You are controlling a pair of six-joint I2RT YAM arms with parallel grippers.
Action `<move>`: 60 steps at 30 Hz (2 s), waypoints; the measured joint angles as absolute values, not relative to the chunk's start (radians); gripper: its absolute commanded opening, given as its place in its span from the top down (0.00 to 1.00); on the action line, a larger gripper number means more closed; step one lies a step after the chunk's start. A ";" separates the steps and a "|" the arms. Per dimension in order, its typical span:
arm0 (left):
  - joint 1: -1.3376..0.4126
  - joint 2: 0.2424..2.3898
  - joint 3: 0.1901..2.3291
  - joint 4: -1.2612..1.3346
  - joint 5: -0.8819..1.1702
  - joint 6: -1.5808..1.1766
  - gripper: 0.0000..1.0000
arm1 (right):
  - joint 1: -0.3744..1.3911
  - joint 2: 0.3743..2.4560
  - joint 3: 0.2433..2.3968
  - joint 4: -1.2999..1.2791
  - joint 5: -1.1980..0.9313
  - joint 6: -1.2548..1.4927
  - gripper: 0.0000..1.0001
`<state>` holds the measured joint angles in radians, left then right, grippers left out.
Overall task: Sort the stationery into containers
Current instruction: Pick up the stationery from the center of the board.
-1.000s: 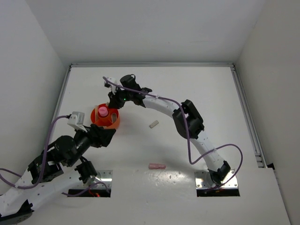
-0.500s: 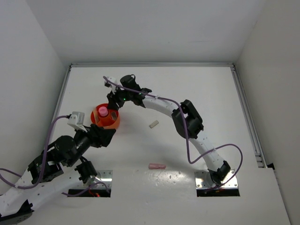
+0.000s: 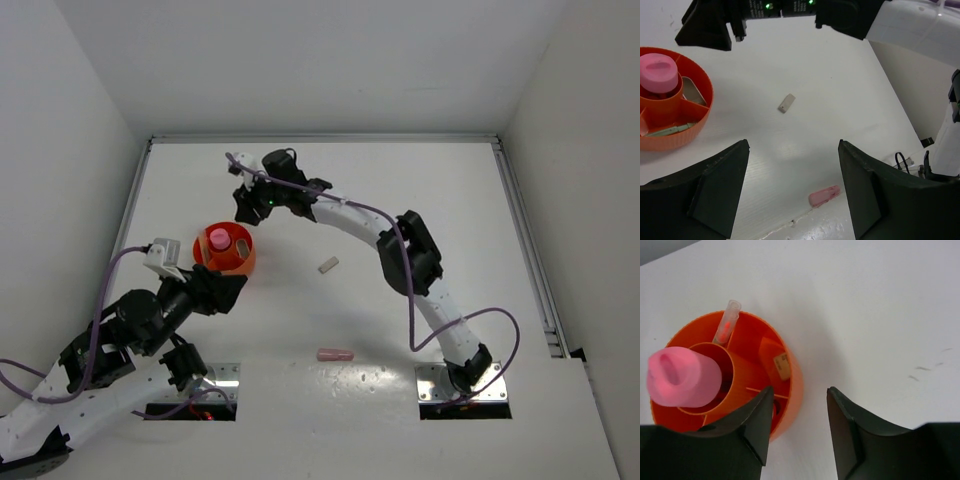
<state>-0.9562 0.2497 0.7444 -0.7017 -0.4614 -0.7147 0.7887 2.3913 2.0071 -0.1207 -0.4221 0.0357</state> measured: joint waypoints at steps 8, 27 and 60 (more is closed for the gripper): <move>-0.956 0.218 0.743 -0.702 -0.460 -0.715 0.22 | 0.736 2.137 1.868 -0.156 -0.350 -0.075 0.82; -0.956 0.215 0.731 -0.681 -0.442 -0.698 0.08 | 0.649 1.915 1.282 -0.687 -0.422 -1.406 0.64; -0.956 0.211 0.730 -0.680 -0.442 -0.698 0.08 | 0.664 2.164 1.576 -0.846 -0.405 -1.421 1.00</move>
<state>-0.9558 0.2111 0.7300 -0.6796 -0.4419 -0.6979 0.6643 2.1635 1.5761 -0.8459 -0.4053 -1.4208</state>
